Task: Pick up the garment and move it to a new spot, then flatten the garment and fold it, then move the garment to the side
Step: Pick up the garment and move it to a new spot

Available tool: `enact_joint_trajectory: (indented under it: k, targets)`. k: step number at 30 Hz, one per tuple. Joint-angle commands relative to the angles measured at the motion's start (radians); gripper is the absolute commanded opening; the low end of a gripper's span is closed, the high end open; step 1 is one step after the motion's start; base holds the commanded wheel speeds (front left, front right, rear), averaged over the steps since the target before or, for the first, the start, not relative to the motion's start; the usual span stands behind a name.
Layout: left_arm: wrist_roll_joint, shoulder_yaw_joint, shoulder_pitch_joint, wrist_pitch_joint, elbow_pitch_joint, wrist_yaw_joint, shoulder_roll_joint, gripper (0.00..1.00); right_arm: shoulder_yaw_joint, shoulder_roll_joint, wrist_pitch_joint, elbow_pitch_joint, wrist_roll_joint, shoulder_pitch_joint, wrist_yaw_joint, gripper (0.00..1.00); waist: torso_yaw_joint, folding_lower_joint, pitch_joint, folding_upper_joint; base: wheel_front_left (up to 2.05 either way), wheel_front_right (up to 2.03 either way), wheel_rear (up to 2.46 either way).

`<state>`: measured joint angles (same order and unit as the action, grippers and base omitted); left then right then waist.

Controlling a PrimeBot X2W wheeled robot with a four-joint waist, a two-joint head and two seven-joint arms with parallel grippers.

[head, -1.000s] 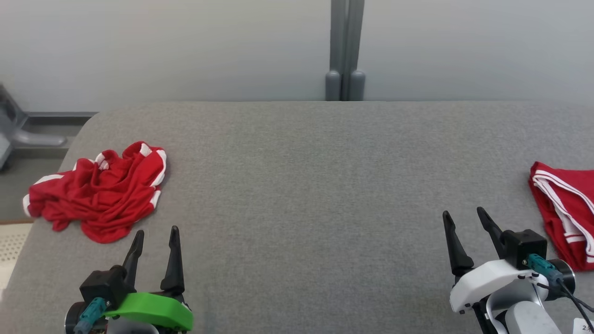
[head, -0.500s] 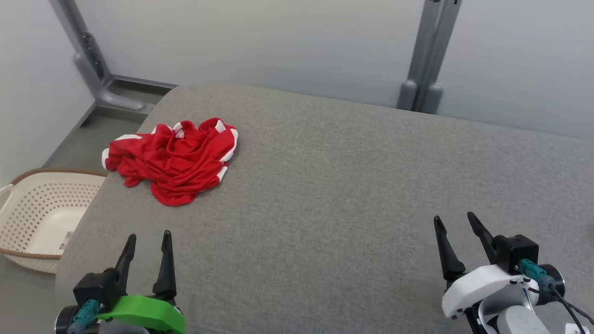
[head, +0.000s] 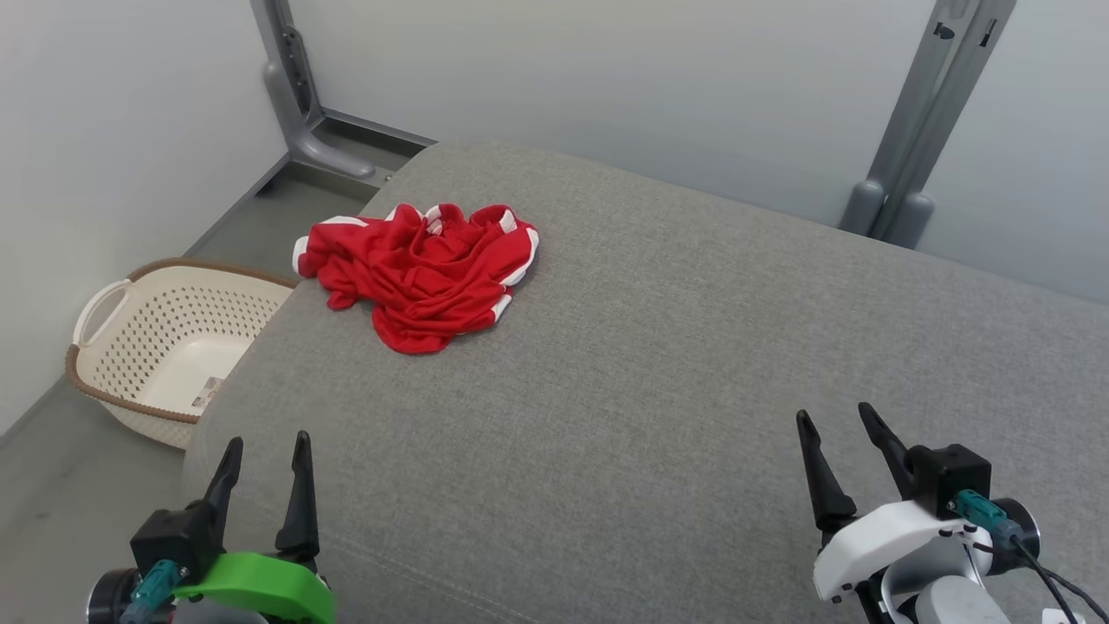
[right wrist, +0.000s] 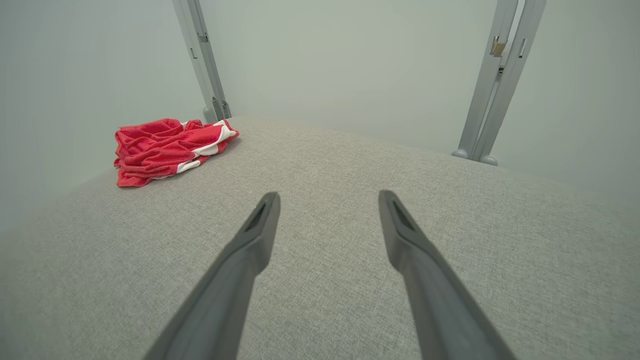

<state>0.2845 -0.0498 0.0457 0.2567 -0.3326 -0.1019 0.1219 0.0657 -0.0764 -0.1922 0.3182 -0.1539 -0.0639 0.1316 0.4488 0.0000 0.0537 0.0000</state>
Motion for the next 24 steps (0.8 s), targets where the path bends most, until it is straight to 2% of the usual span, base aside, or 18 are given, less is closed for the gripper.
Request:
enact_joint_trajectory:
  k: [1, 7, 14, 24]
  targets:
    - [-0.013, -0.002, -0.016, 0.002, 0.006, 0.008, 0.010, 1.00, 0.001, -0.005, -0.009, 0.002, 0.005, -0.002, -0.002, 1.00, 0.007, 0.0000, -0.002, 0.0000, 0.00, 0.00, 0.00]
    - [-0.032, -0.011, -0.023, 0.004, 0.018, 0.028, 0.016, 1.00, 0.004, -0.008, -0.013, 0.007, 0.010, -0.001, -0.002, 1.00, 0.003, 0.0000, -0.006, 0.0000, 0.00, 0.00, 0.00]
    - [-0.016, -0.019, -0.007, 0.004, 0.014, 0.029, 0.007, 1.00, 0.001, -0.009, -0.007, -0.004, 0.014, 0.004, -0.002, 1.00, -0.008, 0.0000, -0.022, 0.0000, 0.00, 0.00, 0.00]
    - [0.026, -0.031, 0.216, -0.050, -0.106, 0.004, 0.009, 1.00, 0.031, -0.046, 0.038, -0.066, 0.026, -0.049, -0.002, 1.00, -0.053, 0.0000, -0.136, 0.0000, 0.00, 0.00, 0.00]
